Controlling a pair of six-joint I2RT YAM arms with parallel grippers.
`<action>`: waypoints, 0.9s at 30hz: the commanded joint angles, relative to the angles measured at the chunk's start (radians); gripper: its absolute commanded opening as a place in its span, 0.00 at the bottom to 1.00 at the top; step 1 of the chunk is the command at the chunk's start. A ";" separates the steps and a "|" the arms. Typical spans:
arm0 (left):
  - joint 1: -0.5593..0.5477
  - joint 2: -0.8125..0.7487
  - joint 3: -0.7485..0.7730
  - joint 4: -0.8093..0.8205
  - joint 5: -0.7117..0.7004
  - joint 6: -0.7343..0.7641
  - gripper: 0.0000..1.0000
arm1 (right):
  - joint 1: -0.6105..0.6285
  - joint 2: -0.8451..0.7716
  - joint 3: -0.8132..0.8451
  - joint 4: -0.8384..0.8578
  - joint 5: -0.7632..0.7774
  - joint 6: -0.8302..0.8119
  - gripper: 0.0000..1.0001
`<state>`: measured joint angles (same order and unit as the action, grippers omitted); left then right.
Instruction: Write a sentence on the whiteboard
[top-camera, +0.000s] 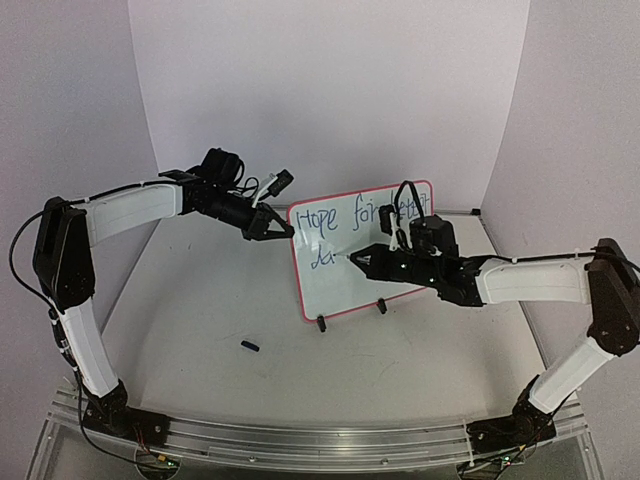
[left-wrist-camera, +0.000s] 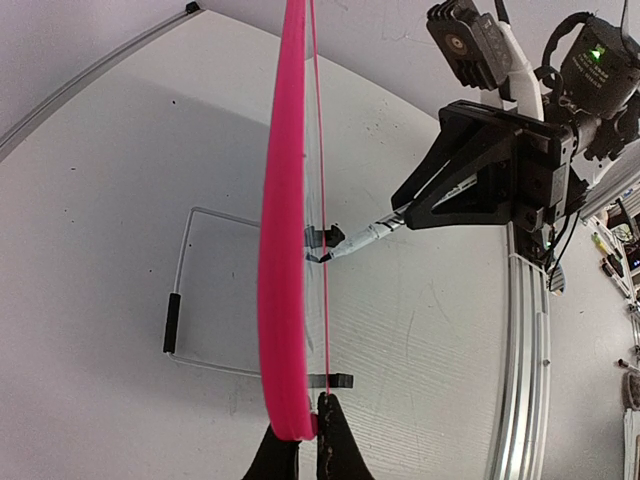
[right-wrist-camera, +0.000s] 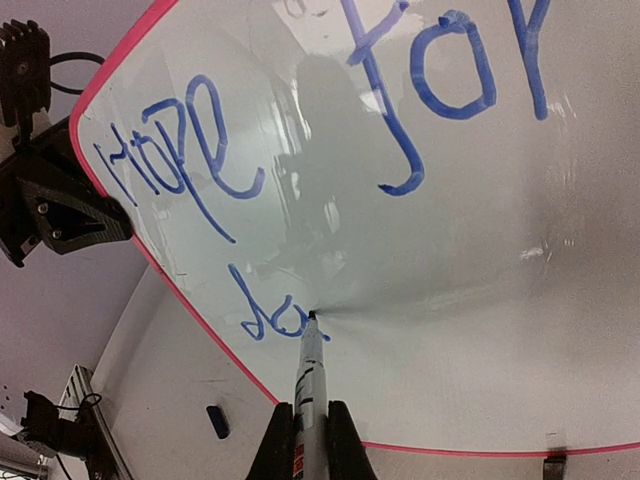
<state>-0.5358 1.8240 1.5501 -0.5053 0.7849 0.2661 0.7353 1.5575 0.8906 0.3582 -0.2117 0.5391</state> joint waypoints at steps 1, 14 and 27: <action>-0.038 0.028 -0.032 -0.153 -0.064 0.068 0.00 | -0.005 0.005 0.046 0.045 0.029 -0.015 0.00; -0.039 0.026 -0.032 -0.153 -0.065 0.067 0.00 | -0.009 -0.015 -0.018 0.031 0.070 0.003 0.00; -0.042 0.023 -0.032 -0.153 -0.067 0.067 0.00 | -0.010 -0.046 -0.041 0.021 0.060 -0.005 0.00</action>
<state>-0.5358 1.8240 1.5501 -0.5053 0.7822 0.2649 0.7353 1.5561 0.8505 0.3680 -0.1791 0.5469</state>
